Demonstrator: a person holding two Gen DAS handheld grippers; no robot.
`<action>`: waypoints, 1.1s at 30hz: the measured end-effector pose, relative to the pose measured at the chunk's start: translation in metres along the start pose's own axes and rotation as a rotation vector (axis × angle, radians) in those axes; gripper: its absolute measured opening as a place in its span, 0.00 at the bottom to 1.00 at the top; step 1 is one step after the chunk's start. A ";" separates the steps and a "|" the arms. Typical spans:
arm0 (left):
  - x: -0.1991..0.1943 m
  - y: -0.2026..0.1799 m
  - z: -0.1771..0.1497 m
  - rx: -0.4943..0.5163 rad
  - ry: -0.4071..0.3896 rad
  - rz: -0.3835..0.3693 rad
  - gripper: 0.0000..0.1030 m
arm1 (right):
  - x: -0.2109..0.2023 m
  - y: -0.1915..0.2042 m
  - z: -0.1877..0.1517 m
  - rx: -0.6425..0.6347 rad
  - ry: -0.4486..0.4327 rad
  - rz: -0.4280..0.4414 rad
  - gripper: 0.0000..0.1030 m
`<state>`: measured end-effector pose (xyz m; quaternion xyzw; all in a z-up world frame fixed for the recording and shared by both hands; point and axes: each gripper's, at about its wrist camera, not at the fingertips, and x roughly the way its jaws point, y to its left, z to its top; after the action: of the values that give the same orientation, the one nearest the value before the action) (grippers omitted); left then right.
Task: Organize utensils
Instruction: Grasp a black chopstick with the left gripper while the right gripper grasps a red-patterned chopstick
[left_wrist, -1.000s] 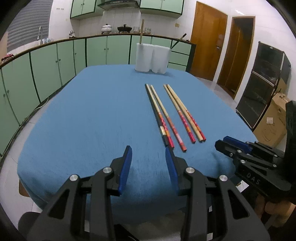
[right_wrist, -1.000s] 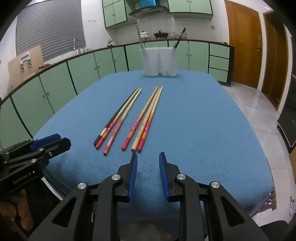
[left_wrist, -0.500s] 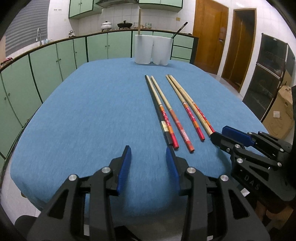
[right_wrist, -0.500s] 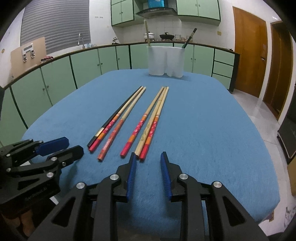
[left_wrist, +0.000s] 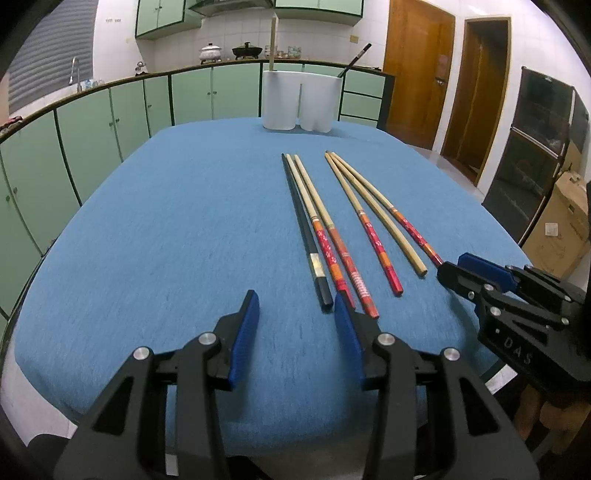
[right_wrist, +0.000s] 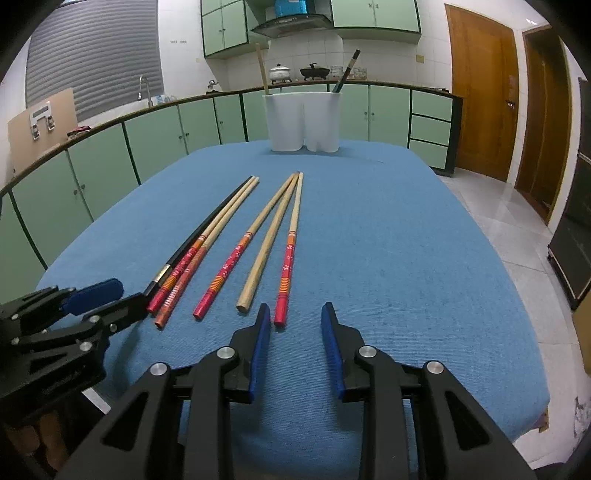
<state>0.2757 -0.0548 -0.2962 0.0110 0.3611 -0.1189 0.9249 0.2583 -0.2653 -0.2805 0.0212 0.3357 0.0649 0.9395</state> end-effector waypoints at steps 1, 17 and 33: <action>0.001 0.001 0.000 -0.003 -0.001 0.004 0.41 | 0.001 0.000 0.001 0.001 -0.002 -0.001 0.28; -0.002 0.021 0.003 -0.070 -0.026 0.066 0.13 | -0.002 -0.020 0.002 0.050 -0.023 -0.070 0.10; 0.006 0.024 0.008 -0.080 -0.022 0.044 0.08 | 0.002 -0.013 0.001 0.030 -0.026 -0.102 0.07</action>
<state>0.2911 -0.0337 -0.2959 -0.0193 0.3550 -0.0839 0.9309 0.2618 -0.2775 -0.2824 0.0189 0.3248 0.0118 0.9455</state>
